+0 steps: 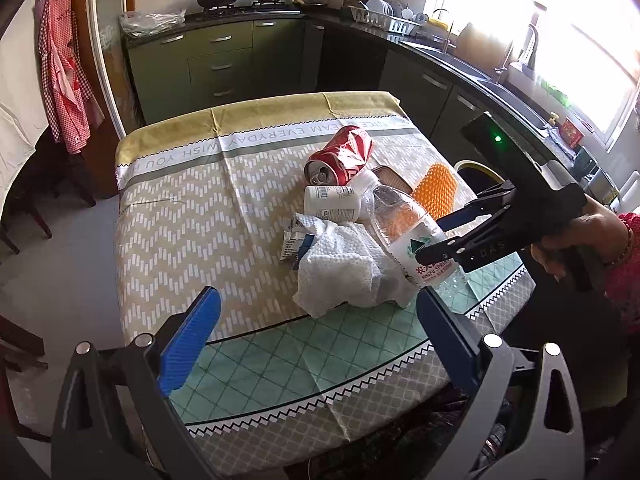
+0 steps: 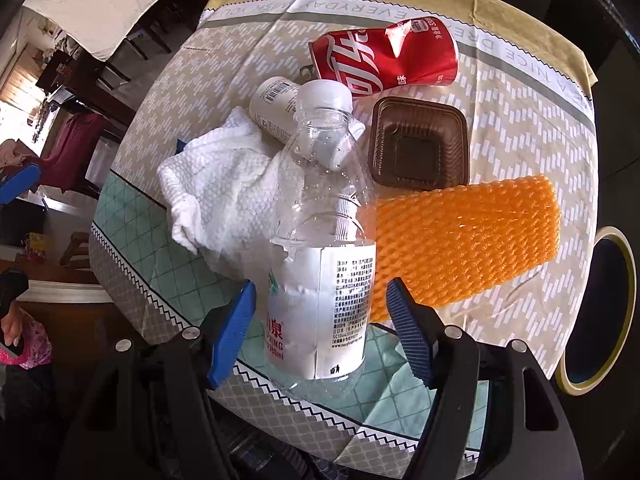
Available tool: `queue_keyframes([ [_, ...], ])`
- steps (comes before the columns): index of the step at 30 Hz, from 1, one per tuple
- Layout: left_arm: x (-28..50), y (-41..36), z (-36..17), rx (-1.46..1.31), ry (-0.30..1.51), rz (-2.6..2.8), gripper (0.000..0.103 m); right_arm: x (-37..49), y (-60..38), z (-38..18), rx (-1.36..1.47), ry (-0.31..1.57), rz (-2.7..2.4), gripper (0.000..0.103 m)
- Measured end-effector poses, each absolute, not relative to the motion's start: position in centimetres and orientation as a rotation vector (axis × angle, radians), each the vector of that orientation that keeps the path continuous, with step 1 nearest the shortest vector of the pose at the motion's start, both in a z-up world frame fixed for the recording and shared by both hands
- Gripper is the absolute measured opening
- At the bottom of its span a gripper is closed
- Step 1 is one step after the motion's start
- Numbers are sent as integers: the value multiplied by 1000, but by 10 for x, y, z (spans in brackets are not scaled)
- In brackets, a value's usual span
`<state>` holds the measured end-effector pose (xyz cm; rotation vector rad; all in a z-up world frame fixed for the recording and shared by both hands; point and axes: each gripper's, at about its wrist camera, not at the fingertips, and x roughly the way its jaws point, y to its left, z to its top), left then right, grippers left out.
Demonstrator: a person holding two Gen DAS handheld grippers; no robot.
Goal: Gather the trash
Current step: 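Grasp the clear water bottle with the right gripper and lift it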
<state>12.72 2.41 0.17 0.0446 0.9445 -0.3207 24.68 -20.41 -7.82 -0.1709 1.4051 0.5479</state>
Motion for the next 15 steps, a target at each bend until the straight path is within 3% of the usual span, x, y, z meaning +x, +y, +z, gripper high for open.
queue_keyframes([
  [7,136,26,-4,64,956,-320,93,252,-196,-100,-183,1451,547,67],
  [9,137,26,-5,71,957,-320,93,251,-196,-104,-176,1454,547,55],
  [15,143,17,-5,126,947,-344,94,245,-202,-94,-159,1425,582,54],
])
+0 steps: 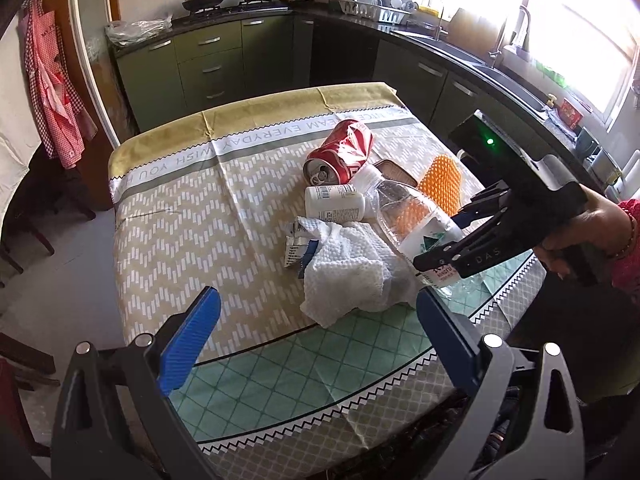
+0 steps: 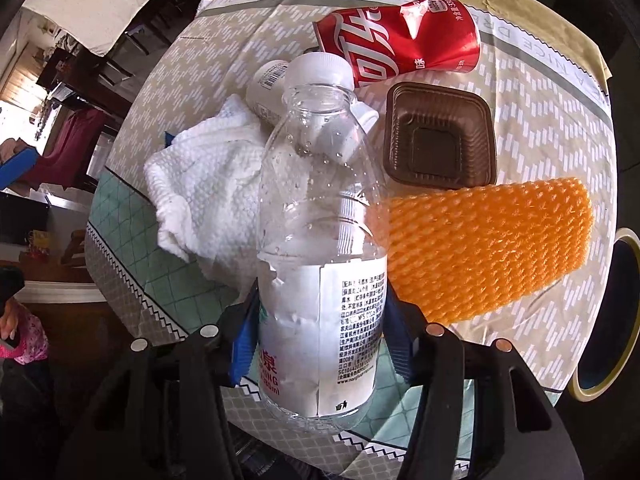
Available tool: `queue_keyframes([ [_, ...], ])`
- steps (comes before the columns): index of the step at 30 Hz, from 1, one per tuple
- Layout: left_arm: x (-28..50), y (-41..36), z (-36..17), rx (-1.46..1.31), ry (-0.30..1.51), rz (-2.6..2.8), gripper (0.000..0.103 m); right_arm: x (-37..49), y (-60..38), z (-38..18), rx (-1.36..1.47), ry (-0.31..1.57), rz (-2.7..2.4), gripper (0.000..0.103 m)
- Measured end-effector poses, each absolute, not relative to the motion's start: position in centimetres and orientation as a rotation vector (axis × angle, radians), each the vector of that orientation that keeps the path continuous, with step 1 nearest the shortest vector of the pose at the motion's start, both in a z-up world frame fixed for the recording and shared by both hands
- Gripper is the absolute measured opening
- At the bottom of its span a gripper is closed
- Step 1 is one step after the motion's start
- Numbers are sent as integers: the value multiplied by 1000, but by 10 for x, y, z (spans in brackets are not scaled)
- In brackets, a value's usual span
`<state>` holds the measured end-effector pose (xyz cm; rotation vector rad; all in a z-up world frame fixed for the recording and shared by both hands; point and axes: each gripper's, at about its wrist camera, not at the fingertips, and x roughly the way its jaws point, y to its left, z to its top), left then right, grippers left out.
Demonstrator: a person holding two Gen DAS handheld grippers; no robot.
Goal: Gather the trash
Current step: 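Grasp the clear water bottle with the right gripper and lift it, then hold the water bottle with the right gripper while the left gripper grasps the white pill bottle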
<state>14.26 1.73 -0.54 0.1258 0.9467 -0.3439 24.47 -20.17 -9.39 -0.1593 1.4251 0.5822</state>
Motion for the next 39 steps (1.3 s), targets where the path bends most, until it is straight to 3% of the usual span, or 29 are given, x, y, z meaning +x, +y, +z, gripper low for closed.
queue_keyframes([
  [12,198,-32,-4,426,854,-545,94,204,-279,-30,-96,1290,549,55],
  [18,219,-51,-12,680,719,-782,93,189,-327,-23,-22,1267,508,55],
  [24,263,-71,-44,820,886,-876,63,178,-361,-31,39,1277,480,55],
  [29,272,-80,-68,902,933,-915,62,177,-371,-42,71,1297,478,55],
  [36,280,-91,-98,1035,999,-922,49,186,-370,-50,78,1316,489,55],
  [39,282,-95,-102,1062,995,-931,49,186,-366,-51,76,1315,497,55],
])
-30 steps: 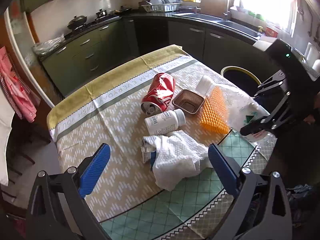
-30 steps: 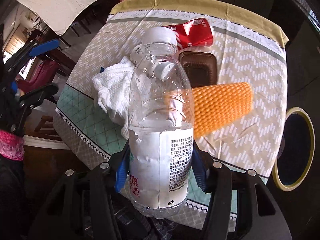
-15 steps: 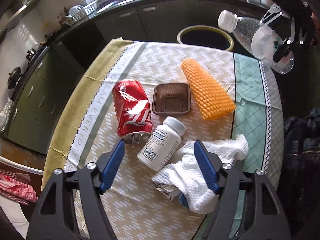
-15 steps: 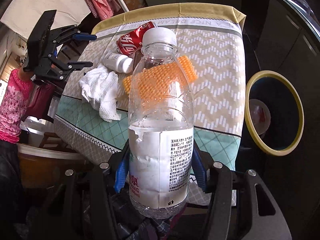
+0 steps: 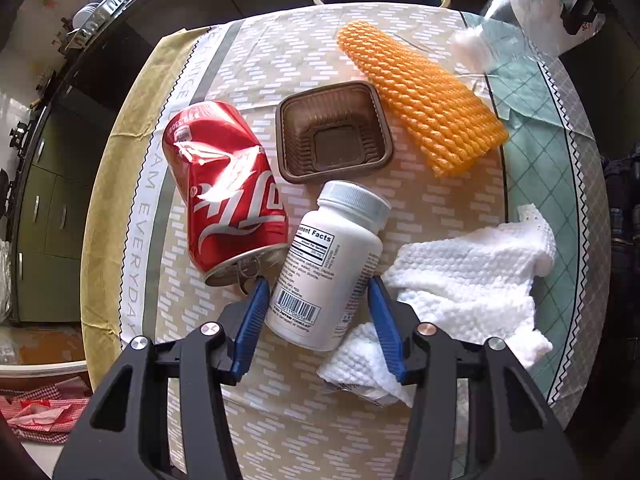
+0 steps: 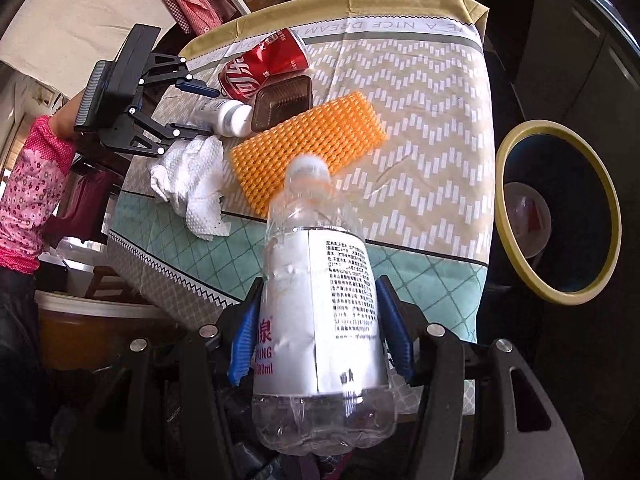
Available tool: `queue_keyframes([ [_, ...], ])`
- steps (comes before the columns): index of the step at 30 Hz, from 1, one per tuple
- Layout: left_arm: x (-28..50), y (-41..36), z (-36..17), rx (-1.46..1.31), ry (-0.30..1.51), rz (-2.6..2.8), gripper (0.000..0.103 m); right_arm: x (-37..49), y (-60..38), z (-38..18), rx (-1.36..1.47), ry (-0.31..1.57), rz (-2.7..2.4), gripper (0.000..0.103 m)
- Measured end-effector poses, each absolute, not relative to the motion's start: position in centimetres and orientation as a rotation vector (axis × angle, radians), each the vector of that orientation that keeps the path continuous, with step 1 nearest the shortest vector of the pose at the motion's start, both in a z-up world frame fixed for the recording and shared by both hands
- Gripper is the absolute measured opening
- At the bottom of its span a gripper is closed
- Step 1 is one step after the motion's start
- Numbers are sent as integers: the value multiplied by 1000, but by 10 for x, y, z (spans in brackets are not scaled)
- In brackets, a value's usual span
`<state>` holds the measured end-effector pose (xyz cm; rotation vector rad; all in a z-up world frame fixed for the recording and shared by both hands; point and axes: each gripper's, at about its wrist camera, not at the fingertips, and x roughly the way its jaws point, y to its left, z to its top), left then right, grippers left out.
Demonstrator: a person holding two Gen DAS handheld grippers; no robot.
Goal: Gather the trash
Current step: 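Hold the water bottle with the right gripper while the left gripper grasps the white pill bottle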
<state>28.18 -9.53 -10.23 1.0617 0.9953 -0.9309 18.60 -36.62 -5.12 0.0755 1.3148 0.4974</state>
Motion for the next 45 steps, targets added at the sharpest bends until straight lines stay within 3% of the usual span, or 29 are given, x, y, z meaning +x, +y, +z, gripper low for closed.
queue_keyframes([
  [15,271,-109,-124,1192,1059,-949,47,186,-327,-87,-140,1437,526,54],
  [25,288,-125,-128,1175,1095,-944,52,189,-304,-109,-237,1490,540,55],
  [34,303,-136,-131,1153,1108,-908,46,188,-291,-126,-268,1516,538,59],
  [35,303,-136,-131,1151,1103,-901,46,188,-289,-129,-264,1517,535,56],
  [45,282,-120,-114,1089,1045,-882,45,181,-303,-128,-104,1498,574,54],
])
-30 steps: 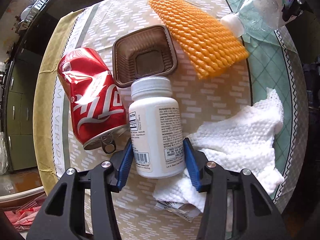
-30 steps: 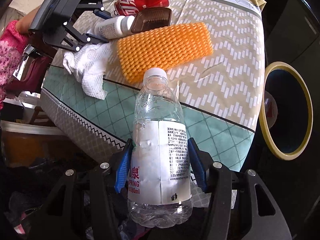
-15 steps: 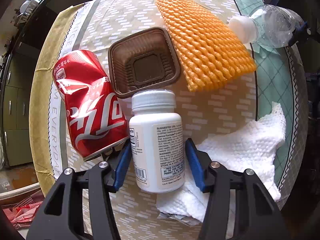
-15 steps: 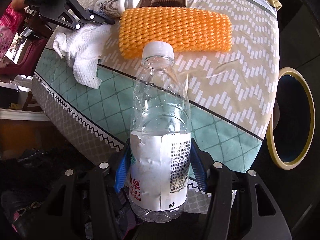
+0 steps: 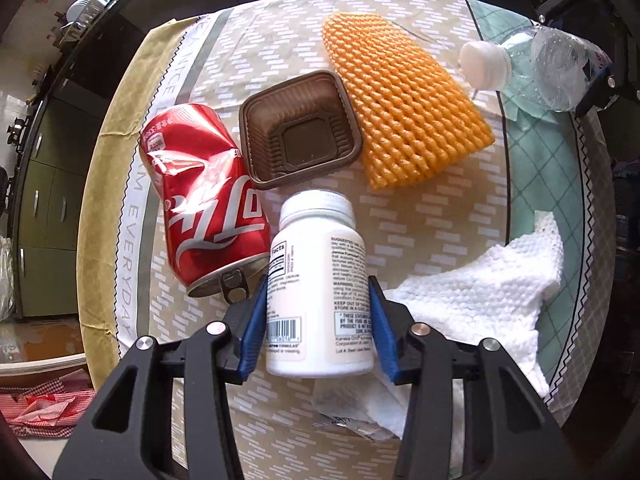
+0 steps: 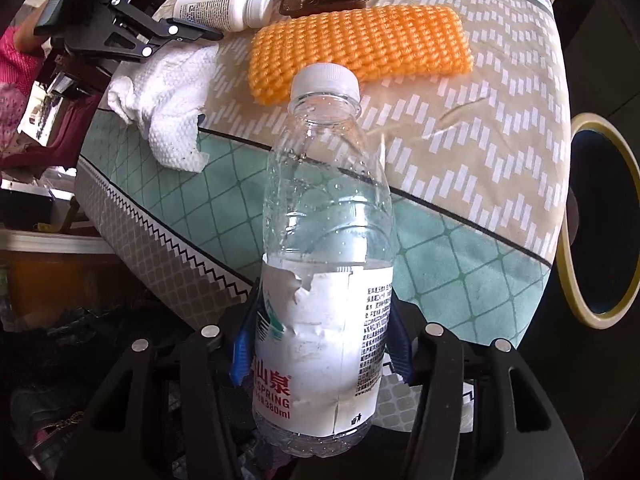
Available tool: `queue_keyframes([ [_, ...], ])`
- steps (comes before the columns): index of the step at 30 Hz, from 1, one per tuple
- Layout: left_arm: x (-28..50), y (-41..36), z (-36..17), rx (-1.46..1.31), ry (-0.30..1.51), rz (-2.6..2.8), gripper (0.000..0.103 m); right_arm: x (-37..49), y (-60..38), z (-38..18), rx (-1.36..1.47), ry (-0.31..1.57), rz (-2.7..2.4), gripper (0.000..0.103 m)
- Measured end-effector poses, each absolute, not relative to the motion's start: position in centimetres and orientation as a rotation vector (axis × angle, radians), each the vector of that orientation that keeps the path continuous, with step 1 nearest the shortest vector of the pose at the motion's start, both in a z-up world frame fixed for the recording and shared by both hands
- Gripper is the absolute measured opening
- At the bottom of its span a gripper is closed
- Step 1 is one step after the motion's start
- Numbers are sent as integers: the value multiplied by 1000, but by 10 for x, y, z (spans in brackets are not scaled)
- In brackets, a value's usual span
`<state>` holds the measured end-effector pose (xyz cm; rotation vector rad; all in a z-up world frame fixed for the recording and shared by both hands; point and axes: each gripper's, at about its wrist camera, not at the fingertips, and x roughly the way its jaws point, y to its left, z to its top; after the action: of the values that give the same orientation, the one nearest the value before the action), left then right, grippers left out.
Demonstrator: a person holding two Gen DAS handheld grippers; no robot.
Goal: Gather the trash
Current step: 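Hold the water bottle with the right gripper while the left gripper grasps the white pill bottle, then drop the water bottle and pill bottle into the bin with both grippers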
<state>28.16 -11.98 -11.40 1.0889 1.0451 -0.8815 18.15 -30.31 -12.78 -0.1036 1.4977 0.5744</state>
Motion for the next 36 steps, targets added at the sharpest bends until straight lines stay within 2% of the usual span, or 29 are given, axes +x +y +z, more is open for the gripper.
queue_keyframes([
  [8,268,-98,-89,1053,979,-840,45,174,-340,-111,91,1471,639,54],
  [13,262,-95,-70,1013,946,-837,45,179,-375,-78,140,1373,593,54],
  [20,249,-113,-44,1007,885,-853,45,214,-475,-44,227,1258,332,54],
  [26,229,-145,-20,960,813,-868,45,254,-557,-73,276,1260,92,54],
  [36,197,-215,-5,966,778,-920,45,306,-602,-136,282,1297,-54,54],
])
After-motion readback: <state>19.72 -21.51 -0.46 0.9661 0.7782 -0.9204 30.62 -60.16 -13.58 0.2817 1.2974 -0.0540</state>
